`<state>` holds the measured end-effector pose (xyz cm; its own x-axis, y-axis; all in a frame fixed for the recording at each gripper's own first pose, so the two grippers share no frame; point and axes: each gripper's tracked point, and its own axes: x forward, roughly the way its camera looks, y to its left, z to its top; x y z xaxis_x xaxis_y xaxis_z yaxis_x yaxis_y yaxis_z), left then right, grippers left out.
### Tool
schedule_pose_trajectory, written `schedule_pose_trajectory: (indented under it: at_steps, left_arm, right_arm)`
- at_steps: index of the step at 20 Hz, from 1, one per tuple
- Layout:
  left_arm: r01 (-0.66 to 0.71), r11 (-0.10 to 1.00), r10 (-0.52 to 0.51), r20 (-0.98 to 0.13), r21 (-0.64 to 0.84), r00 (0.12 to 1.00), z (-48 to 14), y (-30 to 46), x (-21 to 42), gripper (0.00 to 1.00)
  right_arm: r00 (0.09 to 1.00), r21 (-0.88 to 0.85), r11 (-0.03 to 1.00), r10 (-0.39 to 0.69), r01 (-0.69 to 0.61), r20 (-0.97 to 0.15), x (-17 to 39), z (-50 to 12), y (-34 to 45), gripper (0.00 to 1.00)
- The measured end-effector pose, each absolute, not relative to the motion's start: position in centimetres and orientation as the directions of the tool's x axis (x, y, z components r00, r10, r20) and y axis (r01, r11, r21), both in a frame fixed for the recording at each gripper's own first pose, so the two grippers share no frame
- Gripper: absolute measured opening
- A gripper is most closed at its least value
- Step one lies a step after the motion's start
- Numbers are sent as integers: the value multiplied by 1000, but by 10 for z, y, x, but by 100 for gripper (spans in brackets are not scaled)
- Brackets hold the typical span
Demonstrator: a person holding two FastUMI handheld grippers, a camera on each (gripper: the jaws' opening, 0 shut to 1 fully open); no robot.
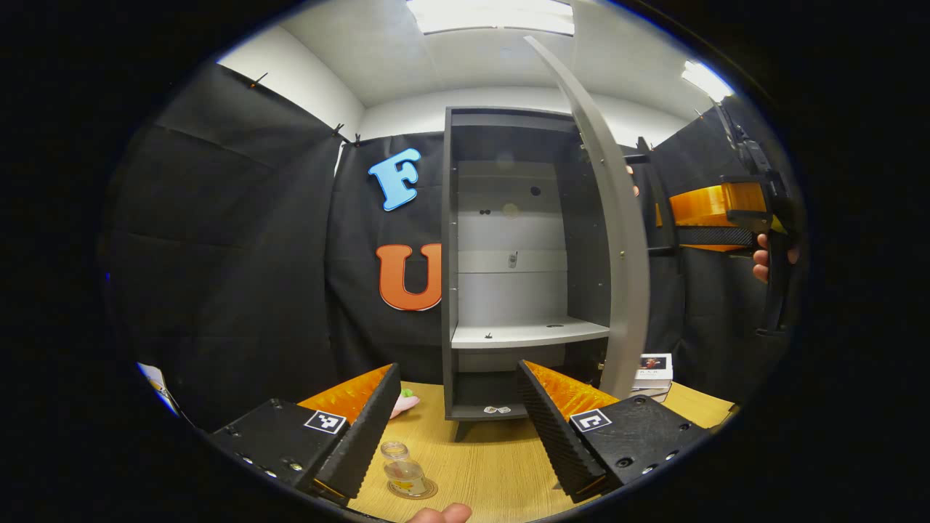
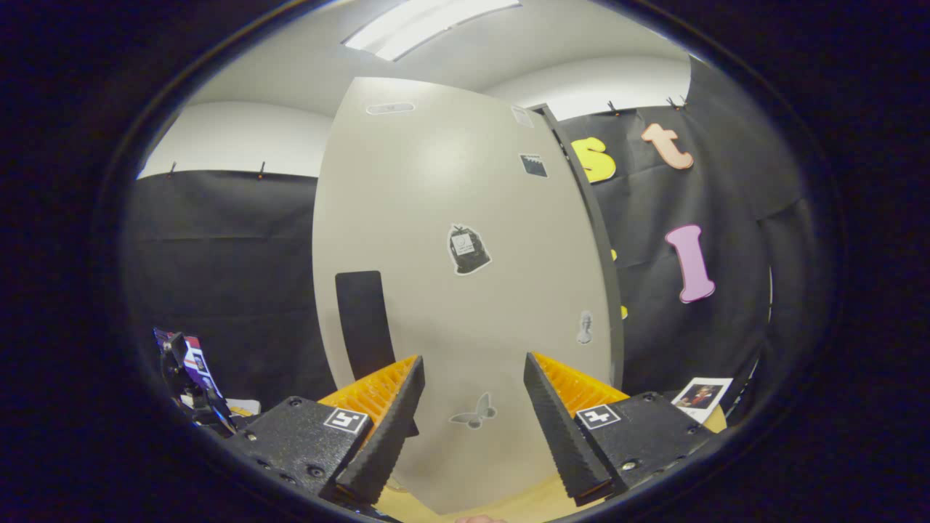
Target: Open the cabinet door with the right hand, grasp the bottle in the cabinet with the left hand and place it on the coaster, then close the cabinet door with the right hand.
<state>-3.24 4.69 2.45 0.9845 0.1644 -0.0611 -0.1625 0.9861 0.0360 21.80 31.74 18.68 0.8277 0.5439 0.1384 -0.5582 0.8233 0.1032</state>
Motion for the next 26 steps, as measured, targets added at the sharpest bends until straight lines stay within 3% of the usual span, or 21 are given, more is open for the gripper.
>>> schedule_pose_trajectory:
  at_steps: [13,15,16,22,23,24,26]
  left_arm:
    - [-248,967,252,-65,65,965,17,92,-52,96]
    - [-254,964,259,-64,74,964,14,95,-53,100]
    - [-254,965,258,-66,71,964,14,95,-53,96]
    - [-228,972,232,-65,61,971,14,87,-46,96]
    - [-214,974,218,-64,69,974,15,83,-43,100]
    - [-207,975,211,-55,76,976,17,82,-41,95]
    - [-201,976,205,-36,79,978,20,79,-38,96]
  right_arm:
    - [801,45,803,586,-595,124,284,188,439,91]
    - [803,36,808,578,-588,143,284,190,441,91]
    - [805,33,811,574,-584,149,282,191,439,91]
    - [837,4,847,525,-532,154,252,180,399,91]
    - [848,2,858,508,-514,152,248,176,390,91]
    - [862,-2,871,485,-490,149,241,172,379,91]
    - [877,-17,888,456,-459,148,228,166,361,91]
